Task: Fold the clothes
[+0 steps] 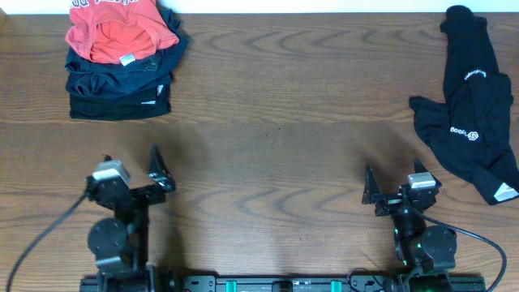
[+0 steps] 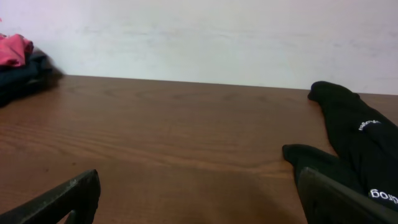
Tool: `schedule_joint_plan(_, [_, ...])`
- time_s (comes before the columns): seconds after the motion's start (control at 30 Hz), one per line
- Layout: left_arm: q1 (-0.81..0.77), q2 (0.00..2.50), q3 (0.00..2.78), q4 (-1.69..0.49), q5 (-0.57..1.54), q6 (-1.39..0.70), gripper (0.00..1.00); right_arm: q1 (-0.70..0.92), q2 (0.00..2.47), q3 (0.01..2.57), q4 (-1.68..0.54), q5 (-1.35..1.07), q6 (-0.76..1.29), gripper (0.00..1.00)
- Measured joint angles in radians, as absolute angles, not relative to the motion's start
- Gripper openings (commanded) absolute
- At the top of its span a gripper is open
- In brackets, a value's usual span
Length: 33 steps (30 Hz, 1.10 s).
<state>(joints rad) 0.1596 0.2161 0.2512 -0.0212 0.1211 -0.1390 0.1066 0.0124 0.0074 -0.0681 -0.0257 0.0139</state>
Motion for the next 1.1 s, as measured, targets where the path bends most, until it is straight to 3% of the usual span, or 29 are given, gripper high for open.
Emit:
schedule_joint_plan(0.53, [0.112, 0.019, 0.065, 0.06, 0.12, -0.059, 0.98, 0.107, 0.012, 0.007, -0.068, -0.026, 0.014, 0.99])
schedule_joint_plan(1.1, [0.093, 0.011, 0.006, 0.106, 0.113, -0.017, 0.98, 0.107, 0.012, 0.007, -0.068, -0.026, 0.014, 0.99])
